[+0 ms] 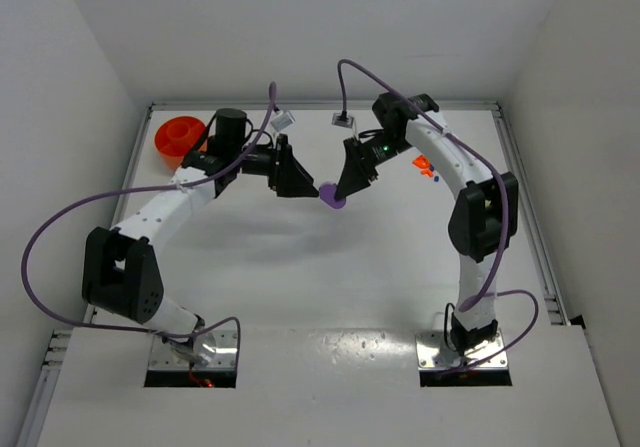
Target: Sort the legos into containers by color
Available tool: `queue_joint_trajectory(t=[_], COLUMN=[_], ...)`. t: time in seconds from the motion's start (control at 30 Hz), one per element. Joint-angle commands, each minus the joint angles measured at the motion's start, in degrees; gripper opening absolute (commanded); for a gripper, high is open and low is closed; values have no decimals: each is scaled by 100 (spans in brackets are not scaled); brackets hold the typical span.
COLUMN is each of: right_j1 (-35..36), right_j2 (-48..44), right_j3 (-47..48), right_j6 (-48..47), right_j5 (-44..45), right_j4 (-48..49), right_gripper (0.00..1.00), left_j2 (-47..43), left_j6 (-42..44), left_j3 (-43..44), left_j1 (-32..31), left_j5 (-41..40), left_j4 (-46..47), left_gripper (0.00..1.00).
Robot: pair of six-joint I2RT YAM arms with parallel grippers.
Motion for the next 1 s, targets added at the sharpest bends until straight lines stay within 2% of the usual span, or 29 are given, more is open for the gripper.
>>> queue_joint_trajectory(t=[0.0, 0.37, 0.43, 0.63, 0.8, 0.97], right_j1=[117, 398, 399, 513, 574, 574], right_j2=[-322, -576, -577, -577, -577, -577], right_j3=[80, 27, 27, -26, 27, 27], right_j6=[115, 300, 300, 300, 361, 414], right_j5=[-30, 146, 199, 199, 199, 252], right_j4=[260, 427, 479, 480, 480, 541], right_gripper=[12, 12, 12, 12, 12, 12], left_j2=[-65, -13, -13, 40, -13, -65], left_j6=[-166, -483, -483, -536, -641, -642], left_j3=[-162, -400, -400, -453, -567, -620], left_j1=[-121, -121, -121, -121, -121, -173], left_j5=[210, 210, 210, 377, 614, 790], left_j4=[287, 736, 788, 894, 1113, 1114], left_gripper=[86, 86, 83, 62, 51, 34])
